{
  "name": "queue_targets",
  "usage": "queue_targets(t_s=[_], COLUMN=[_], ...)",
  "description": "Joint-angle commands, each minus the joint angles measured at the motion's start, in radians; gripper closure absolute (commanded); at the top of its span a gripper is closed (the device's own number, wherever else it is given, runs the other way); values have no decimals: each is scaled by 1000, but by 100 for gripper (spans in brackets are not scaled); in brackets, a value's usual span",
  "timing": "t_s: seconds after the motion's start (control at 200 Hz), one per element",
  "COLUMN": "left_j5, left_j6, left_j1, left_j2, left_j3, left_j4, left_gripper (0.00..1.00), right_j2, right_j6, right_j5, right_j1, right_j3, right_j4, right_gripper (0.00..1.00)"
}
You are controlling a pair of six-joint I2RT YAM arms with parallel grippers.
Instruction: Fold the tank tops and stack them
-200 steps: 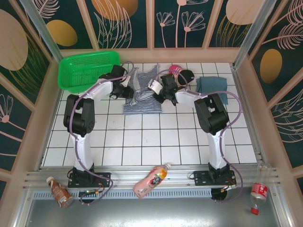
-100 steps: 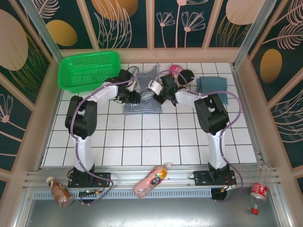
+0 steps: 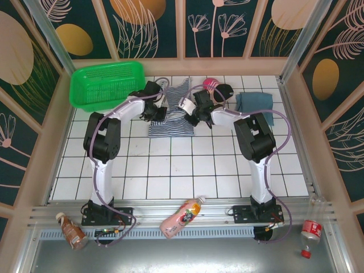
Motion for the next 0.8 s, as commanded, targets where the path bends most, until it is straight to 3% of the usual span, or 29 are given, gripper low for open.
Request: queue_targets(t_s=[0.0,0.2,0.43,0.555,0.69,0.755,0.796], left_j5=[-33,-68,-27,-49,-43,-52,-62], left_j6=[28,47,28,24,15,16,20], left_j1=[21,72,104,106,105,106,105], left_j2=[25,52,148,217,240,228,219], left_j3=[55,156,258,332,381,384,382], left_j4=[-57,-131,-146,-167,-161,-147,-140], left_gripper=[100,100,100,96,86,67,63], right_j2=[-58,-68,-49,-19,11,30,44], right_j6=[12,12,26,35,50,68,83], right_j5=[-21,-24,-19,-8,14,40,65], right_j1=[-7,-14,-24,-30,-35,-36,-36], right_j3=[-21,-25,-3,35,79,105,125], right_j4=[-22,-24,-22,-43,-67,-76,-81], right_gripper=[90,90,90,89,88,85,83])
